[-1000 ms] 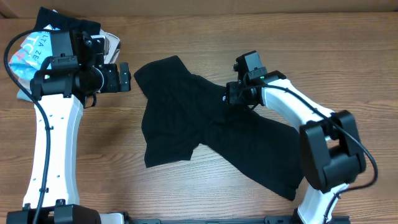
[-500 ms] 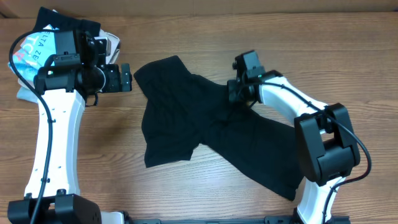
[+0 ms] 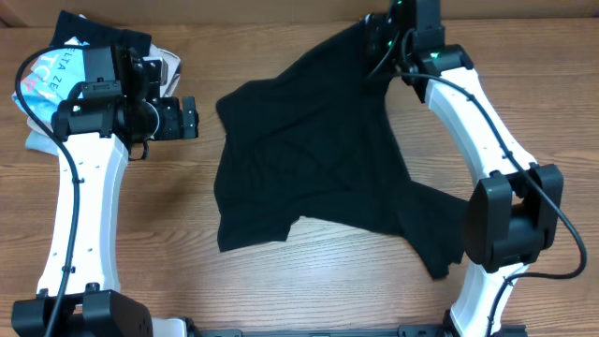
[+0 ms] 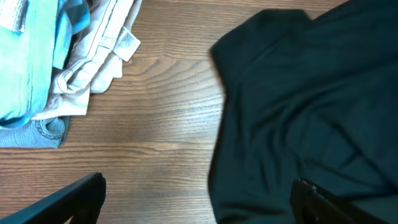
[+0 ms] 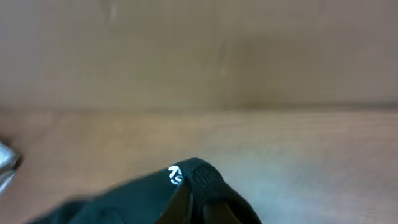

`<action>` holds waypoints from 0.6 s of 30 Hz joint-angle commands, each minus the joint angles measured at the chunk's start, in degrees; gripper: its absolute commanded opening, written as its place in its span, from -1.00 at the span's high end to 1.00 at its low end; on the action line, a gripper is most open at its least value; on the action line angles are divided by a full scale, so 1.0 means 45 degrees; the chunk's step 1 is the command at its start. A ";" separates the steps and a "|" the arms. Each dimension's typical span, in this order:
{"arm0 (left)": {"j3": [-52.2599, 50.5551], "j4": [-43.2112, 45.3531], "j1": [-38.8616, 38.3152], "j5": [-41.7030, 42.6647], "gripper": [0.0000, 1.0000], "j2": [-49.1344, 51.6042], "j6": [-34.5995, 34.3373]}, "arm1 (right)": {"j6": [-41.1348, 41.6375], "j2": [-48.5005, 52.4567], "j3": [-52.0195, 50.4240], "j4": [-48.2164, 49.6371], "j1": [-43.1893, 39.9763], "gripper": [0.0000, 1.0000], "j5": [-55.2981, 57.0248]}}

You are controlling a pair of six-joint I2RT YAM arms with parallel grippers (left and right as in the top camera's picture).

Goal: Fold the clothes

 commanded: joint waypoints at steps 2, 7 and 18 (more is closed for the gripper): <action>0.0330 -0.0068 -0.0039 0.0068 -0.94 0.0092 0.0204 | -0.0097 0.1025 0.0121 0.1899 -0.0325 0.81 0.1200; 0.0340 -0.0112 -0.0039 0.0063 -0.96 0.0087 0.0233 | -0.0092 0.1001 0.0214 0.2365 -0.0593 -1.00 0.1331; 0.1865 -0.2657 -0.0039 0.0044 -1.00 -0.0408 -0.0316 | -0.0053 -0.4197 0.1292 -0.5425 -0.0656 -1.00 -0.1151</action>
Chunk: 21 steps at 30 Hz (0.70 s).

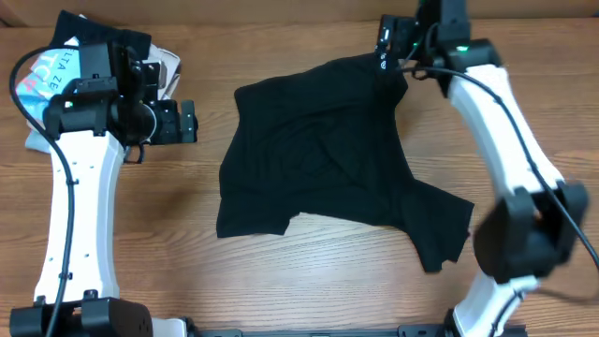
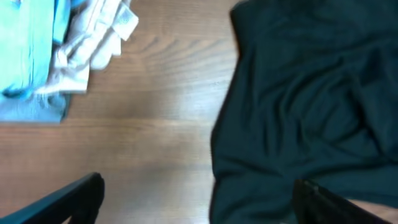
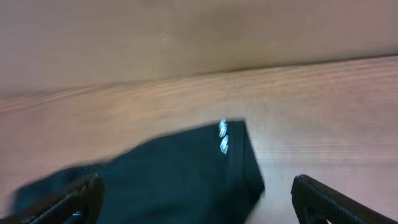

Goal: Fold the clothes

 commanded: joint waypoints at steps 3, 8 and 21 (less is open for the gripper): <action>0.0933 -0.1603 -0.0039 0.0044 -1.00 -0.0913 -0.1049 | 0.0000 -0.3886 0.0884 -0.2618 0.0015 -1.00 -0.1987; 0.0918 -0.3065 -0.0039 0.0053 -1.00 -0.1967 -0.1846 | 0.0869 -0.5265 0.0869 -0.5887 0.0015 -1.00 -0.2210; -0.3963 -0.1681 -0.0568 -0.0151 -1.00 -0.4308 -0.3147 | 0.2803 -0.5435 -0.2540 -1.0297 0.0083 -0.98 -0.0563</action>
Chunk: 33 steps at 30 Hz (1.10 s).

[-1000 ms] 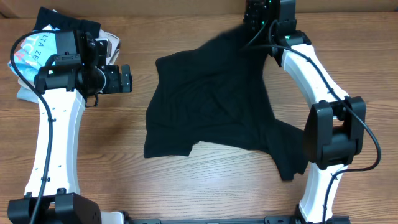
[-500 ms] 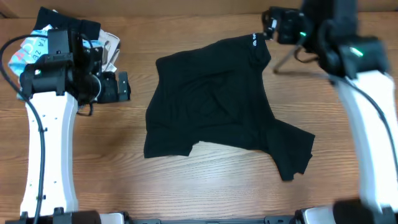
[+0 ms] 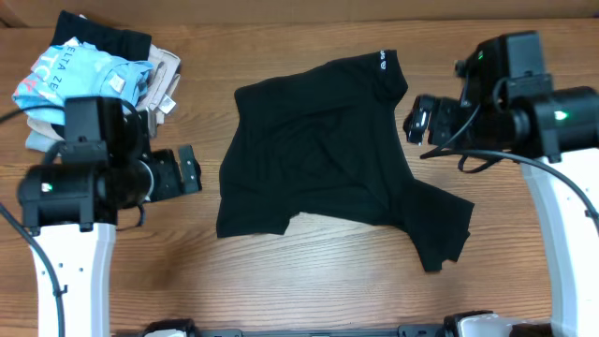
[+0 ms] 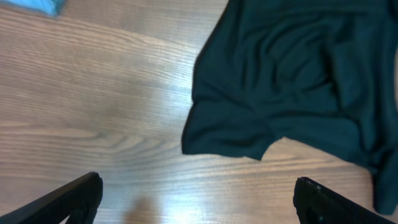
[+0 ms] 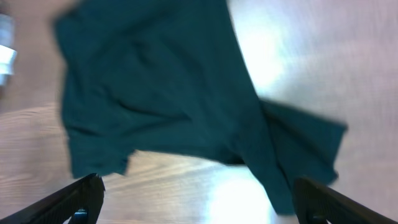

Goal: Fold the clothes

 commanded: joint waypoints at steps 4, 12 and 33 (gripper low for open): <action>-0.3512 0.2215 -0.0092 0.0024 -1.00 0.0063 -0.0602 | 0.1797 -0.0097 -0.3517 0.0471 0.0073 -0.87 0.1088; -0.4182 0.3609 -0.0092 0.0005 -1.00 0.0185 -0.0544 | 0.3186 -0.0097 -0.7621 0.1807 0.0359 -0.63 0.1637; -0.4182 0.4818 -0.0092 -0.0029 -1.00 0.0695 -0.0209 | 0.2958 -0.0092 -1.1453 0.7883 0.0321 -0.37 0.2992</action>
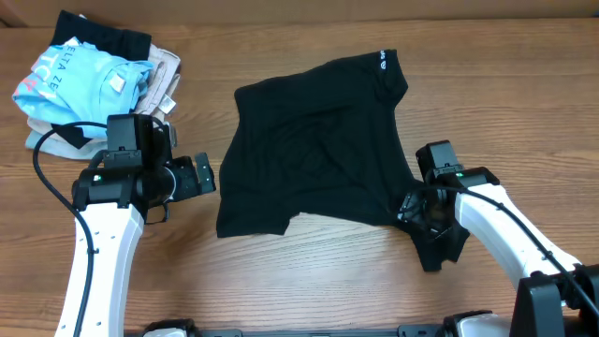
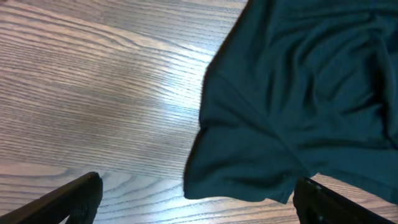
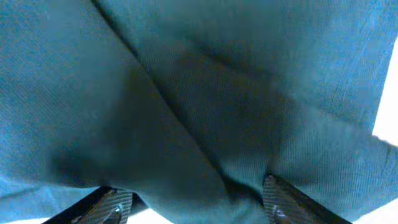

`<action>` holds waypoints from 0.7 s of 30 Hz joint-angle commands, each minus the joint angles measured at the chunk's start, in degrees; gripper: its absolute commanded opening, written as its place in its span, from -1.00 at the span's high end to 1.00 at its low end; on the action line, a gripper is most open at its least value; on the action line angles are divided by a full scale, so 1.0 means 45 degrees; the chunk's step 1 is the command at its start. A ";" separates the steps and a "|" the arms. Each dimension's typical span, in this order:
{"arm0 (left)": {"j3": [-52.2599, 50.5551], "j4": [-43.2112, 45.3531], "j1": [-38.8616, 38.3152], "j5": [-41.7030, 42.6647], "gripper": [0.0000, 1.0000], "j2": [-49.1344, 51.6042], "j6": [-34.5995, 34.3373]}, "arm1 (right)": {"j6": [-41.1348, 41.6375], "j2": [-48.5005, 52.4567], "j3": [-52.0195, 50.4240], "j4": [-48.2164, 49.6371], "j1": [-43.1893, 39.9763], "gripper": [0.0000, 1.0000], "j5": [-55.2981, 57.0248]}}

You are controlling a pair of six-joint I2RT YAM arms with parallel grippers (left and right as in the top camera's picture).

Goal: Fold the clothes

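Observation:
A black T-shirt (image 1: 318,140) lies spread in the middle of the table, a small white logo (image 1: 384,56) at its far right corner. Its lower right part (image 1: 447,236) trails toward the front. My right gripper (image 1: 418,211) is down on that part, open. In the right wrist view the cloth (image 3: 186,93) fills the frame, bunched between the two spread fingertips (image 3: 112,208). My left gripper (image 1: 204,176) is open just left of the shirt's lower left corner (image 2: 242,180), with only bare wood between its fingers.
A pile of other clothes (image 1: 94,65), light blue, beige and black, sits at the far left corner behind the left arm. The wooden table (image 1: 524,94) ends at a wall along the back.
My right gripper was open, up beside the shirt's right edge; now it is low on the shirt's lower right part. My left gripper has come closer to the shirt's lower left corner.
My right gripper was shut on the shirt's far right corner at the back of the table. Then it stood open there and the corner lay flat. After that both arms were farther forward. Now the right gripper is on the cloth and the left beside it.

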 commanded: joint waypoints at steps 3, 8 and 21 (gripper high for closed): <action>-0.0039 0.0112 -0.0087 -0.0024 -1.00 0.0073 0.0160 | -0.0291 -0.0107 0.0015 0.0442 0.0010 -0.24 0.0418; -0.0039 0.0112 -0.0087 -0.0029 -1.00 0.0073 0.0160 | -0.0335 -0.0107 0.0015 0.0374 0.0010 0.53 0.0272; -0.0039 0.0384 -0.0087 -0.0034 -1.00 0.0068 0.0165 | -0.1030 -0.0335 0.3716 0.0063 -0.1637 0.92 0.1875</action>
